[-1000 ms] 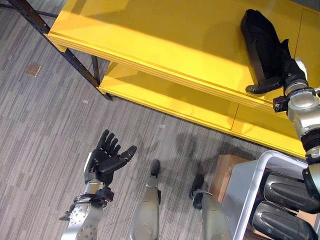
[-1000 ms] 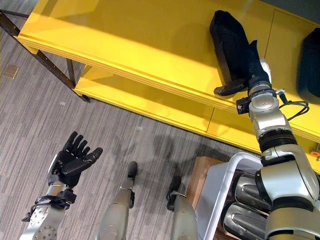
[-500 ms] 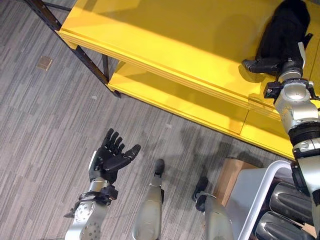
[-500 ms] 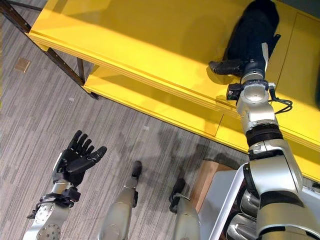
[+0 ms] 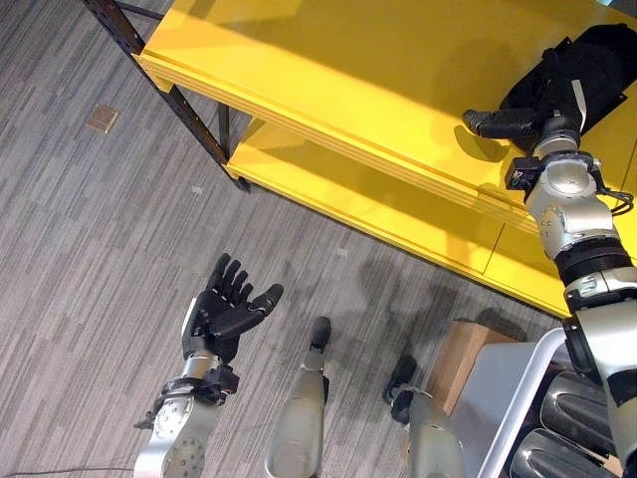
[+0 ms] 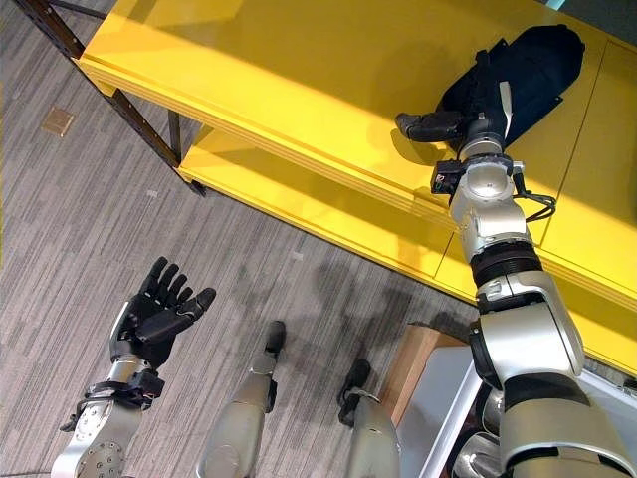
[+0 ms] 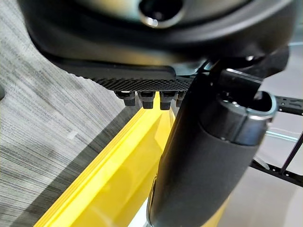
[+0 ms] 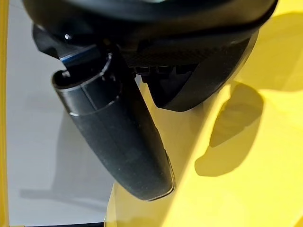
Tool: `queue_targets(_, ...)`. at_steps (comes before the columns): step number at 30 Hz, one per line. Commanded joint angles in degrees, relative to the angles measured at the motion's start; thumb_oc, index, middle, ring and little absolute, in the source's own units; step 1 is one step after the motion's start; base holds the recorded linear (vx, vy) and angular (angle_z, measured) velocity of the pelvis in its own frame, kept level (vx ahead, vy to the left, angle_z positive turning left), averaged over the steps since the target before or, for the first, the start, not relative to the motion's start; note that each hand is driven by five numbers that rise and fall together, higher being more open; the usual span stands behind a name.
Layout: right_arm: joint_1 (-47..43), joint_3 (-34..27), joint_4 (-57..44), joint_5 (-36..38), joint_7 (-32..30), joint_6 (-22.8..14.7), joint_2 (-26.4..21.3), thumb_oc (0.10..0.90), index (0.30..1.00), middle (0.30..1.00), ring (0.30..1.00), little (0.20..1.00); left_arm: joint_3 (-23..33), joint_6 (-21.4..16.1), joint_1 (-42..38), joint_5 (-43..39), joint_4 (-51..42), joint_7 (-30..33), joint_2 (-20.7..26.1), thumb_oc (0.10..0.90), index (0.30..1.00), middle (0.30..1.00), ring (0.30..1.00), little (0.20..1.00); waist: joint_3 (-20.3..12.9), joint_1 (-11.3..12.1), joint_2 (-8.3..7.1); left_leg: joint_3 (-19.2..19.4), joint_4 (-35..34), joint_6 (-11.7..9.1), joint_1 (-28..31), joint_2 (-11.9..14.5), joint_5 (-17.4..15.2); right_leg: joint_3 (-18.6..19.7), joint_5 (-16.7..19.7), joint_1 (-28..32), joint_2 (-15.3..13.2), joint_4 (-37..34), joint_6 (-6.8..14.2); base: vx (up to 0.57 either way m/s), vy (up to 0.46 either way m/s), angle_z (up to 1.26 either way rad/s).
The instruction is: Move parts from the plastic box to the shelf.
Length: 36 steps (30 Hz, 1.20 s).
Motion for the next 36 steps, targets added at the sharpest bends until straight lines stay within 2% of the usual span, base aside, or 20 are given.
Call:
queue_targets(1, -4.0, 2.7, 0.6, 0.0, 1.2, -0.4, -0.1, 0.9, 1.0, 1.0, 1.0, 1.0, 1.3, -6.4, -0.6, 0.2, -6.6, -0.4, 2.6, 0.9, 1.0, 1.0, 1.0, 1.0, 0.9, 1.5, -1.36, 2.5, 4.8, 1.1, 2.1, 0.5, -8.5, 1.8, 3.0, 8.0, -2.3, -8.9, 4.3, 0.0, 0.0, 0.0)
queue_targets(18, -3.3, 7.5, 2.8, -7.9, 4.0, 1.7, -8.4, 0.9, 1.0, 1.0, 1.0, 1.0, 2.6, -6.4, 0.4, 0.5, -6.8, -1.1, 3.1, 0.9, 1.0, 1.0, 1.0, 1.0, 1.0, 0.4, -1.99, 2.9, 4.9, 1.0, 2.5, 0.9, -8.7, 2.4, 3.1, 7.8, -1.9, -8.7, 4.3, 0.0, 0.0, 0.0)
queue_targets(25, -2.1, 7.6, 2.9, -8.9, 4.9, 2.2, -11.5, 0.9, 1.0, 1.0, 1.0, 1.0, 3.2, -6.2, 0.6, 0.7, -6.5, -1.4, 3.1, 0.9, 1.0, 1.0, 1.0, 1.0, 1.1, -0.2, -2.29, 3.1, 5.1, 0.9, 2.7, 1.1, -8.9, 2.5, 3.1, 7.7, -1.9, -8.5, 4.3, 0.0, 0.0, 0.0)
queue_targets(36, -2.1, 7.3, 1.5, -8.6, 4.4, 1.7, -13.5, 0.9, 1.0, 1.0, 1.0, 1.0, 3.9, -6.3, 0.5, 0.6, -6.4, -1.4, 3.3, 0.9, 1.0, 1.0, 1.0, 1.0, 0.8, -0.7, -2.56, 3.3, 5.3, 0.8, 2.8, 1.3, -9.0, 2.7, 3.0, 7.6, -1.7, -8.4, 4.3, 0.0, 0.0, 0.0)
